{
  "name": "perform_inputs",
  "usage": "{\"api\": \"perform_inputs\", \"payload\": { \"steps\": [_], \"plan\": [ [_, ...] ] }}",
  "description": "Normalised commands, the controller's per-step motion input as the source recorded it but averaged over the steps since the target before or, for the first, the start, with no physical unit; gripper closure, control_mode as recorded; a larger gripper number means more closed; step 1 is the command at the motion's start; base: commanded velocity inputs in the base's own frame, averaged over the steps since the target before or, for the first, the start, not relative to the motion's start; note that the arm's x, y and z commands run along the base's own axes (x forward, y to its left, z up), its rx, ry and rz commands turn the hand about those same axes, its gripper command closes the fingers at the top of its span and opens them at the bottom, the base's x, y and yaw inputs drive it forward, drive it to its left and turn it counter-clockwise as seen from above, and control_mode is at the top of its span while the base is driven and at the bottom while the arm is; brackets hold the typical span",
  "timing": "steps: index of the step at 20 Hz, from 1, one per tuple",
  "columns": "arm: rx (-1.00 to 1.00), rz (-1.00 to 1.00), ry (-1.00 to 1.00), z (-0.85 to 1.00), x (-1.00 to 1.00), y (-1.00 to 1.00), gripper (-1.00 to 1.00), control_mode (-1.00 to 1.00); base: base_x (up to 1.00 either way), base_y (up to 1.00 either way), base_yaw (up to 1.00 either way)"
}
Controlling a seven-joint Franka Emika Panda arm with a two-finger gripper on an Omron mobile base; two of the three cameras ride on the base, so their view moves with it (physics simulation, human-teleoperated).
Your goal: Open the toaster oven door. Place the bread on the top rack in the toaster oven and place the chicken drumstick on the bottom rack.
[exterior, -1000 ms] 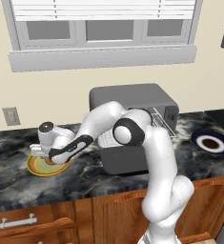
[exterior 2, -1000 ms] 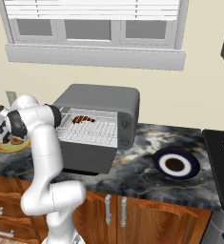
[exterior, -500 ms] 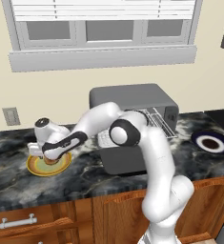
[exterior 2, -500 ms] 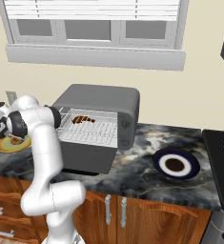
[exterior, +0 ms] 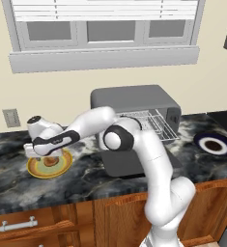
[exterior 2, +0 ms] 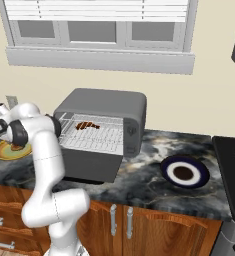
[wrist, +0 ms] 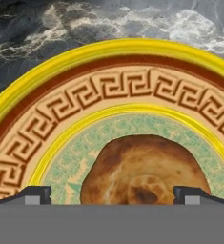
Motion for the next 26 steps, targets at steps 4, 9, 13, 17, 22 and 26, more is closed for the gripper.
{"api": "perform_inputs", "payload": {
  "steps": [4, 9, 13, 17, 22, 26],
  "plan": [
    [0.00, 0.00, 0.00, -0.78, -0.05, 0.01, -1.00, -1.00, 0.00, 0.00, 0.00],
    [0.00, 0.00, -0.01, -0.78, -0.12, -0.02, -1.00, -1.00, 0.00, 0.00, 0.00],
    [0.00, 0.00, -0.08, -0.80, -0.16, -0.10, 1.00, -1.00, 0.00, 0.00, 0.00],
    [0.01, -0.01, -0.17, -0.82, -0.12, -0.05, 1.00, -1.00, 0.00, 0.00, 0.00],
    [0.05, -0.05, -0.23, -0.85, -0.09, -0.12, 1.00, -1.00, 0.00, 0.00, 0.00],
    [0.08, -0.08, -0.23, -0.74, -0.10, -0.19, 1.00, -1.00, 0.00, 0.00, 0.00]
  ]
}}
